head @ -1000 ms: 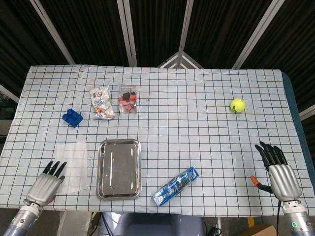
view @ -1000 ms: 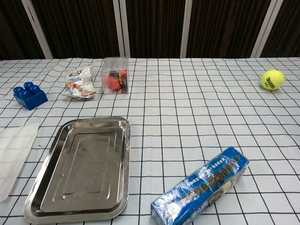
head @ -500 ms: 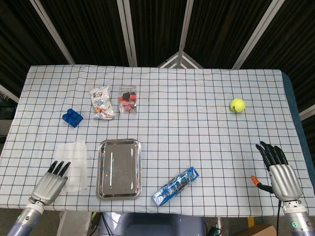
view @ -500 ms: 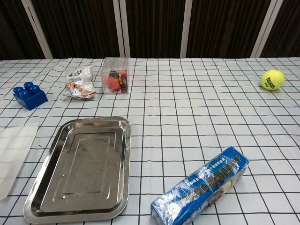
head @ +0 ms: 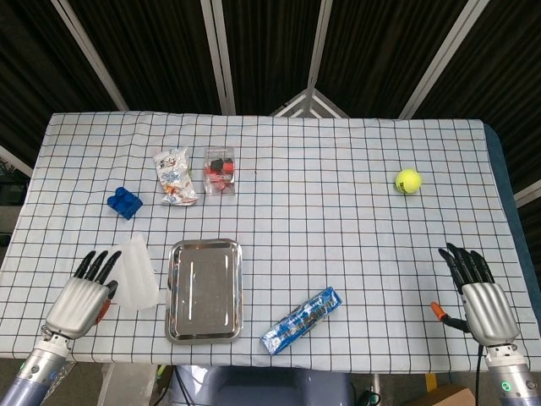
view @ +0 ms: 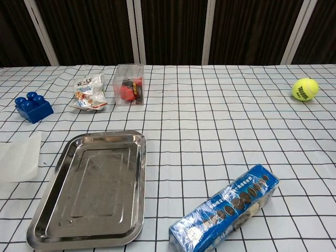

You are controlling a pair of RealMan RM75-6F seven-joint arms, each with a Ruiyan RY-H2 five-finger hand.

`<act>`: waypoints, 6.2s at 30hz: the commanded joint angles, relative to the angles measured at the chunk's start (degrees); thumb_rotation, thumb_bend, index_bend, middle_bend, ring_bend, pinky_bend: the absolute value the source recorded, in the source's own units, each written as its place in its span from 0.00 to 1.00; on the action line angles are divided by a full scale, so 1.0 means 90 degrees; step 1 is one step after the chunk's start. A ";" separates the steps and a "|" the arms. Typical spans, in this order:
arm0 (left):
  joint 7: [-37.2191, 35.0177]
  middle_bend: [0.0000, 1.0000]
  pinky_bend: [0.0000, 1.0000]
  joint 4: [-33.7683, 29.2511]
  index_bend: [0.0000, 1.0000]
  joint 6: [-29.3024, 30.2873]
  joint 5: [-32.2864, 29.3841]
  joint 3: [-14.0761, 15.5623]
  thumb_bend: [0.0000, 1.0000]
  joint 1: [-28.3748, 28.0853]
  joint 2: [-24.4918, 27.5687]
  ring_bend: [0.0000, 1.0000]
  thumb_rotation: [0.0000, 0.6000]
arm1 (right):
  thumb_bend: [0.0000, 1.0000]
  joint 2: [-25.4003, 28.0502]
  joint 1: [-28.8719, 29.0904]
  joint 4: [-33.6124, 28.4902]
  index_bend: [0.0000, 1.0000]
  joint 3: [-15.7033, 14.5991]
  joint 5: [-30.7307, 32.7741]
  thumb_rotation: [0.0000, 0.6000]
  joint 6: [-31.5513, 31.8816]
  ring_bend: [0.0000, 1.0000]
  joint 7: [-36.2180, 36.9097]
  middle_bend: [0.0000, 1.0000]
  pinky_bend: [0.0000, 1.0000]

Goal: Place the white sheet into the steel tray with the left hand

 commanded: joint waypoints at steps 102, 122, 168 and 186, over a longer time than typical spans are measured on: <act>0.1441 0.00 0.00 -0.0307 0.00 -0.2266 -0.1009 0.0637 0.24 -0.1471 -0.0574 0.00 1.00 | 0.31 0.0040 0.0001 -0.0040 0.00 0.0006 0.0105 1.00 -0.0095 0.00 -0.0091 0.00 0.00; 0.2659 0.00 0.00 -0.0496 0.00 -0.2366 -0.2316 0.0803 0.24 -0.1943 -0.0920 0.00 1.00 | 0.31 0.0049 0.0000 -0.0042 0.00 -0.0003 0.0079 1.00 -0.0088 0.00 -0.0053 0.00 0.00; 0.2358 0.00 0.00 -0.0756 0.00 -0.1669 -0.2469 0.1166 0.24 -0.2347 -0.0941 0.00 1.00 | 0.31 0.0055 -0.0002 -0.0051 0.00 -0.0010 0.0075 1.00 -0.0092 0.00 -0.0034 0.00 0.00; -0.0778 0.00 0.00 0.0326 0.00 0.1752 0.0277 0.1156 0.13 -0.0416 -0.0520 0.00 1.00 | 0.31 0.0021 -0.0002 -0.0006 0.00 -0.0004 0.0029 1.00 -0.0050 0.00 -0.0123 0.00 0.00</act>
